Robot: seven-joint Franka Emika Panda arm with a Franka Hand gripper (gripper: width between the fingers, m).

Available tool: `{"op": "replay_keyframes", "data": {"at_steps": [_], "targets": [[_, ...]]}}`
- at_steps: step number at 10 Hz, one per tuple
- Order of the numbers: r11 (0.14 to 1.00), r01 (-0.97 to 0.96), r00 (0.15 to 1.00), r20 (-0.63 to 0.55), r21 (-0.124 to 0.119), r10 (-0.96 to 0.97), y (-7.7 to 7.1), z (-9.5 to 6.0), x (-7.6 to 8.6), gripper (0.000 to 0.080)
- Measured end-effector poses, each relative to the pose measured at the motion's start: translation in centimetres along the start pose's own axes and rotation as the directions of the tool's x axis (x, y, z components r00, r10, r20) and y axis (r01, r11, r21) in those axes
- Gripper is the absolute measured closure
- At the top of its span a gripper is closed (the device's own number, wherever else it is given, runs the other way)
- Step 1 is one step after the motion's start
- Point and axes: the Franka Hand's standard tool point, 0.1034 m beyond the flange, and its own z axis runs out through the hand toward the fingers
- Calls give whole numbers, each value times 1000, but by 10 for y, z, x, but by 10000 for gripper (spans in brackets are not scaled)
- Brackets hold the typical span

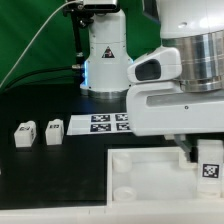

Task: Assemble one leg

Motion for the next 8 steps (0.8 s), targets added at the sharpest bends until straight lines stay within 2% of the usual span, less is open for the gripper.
{"op": "replay_keyframes", "data": {"at_steps": [1,3,5,7,8], "targets": [[997,-76,997,1,-5,76,4,1,1,500],[932,-361,932,-1,10,361,3,2,1,500],[688,-722,690,-1,73,724,5,2,2,500],[451,-890,454,43,73,890,1,3,-1,503],[456,-887,459,42,73,887,1,3,-1,503]]}}
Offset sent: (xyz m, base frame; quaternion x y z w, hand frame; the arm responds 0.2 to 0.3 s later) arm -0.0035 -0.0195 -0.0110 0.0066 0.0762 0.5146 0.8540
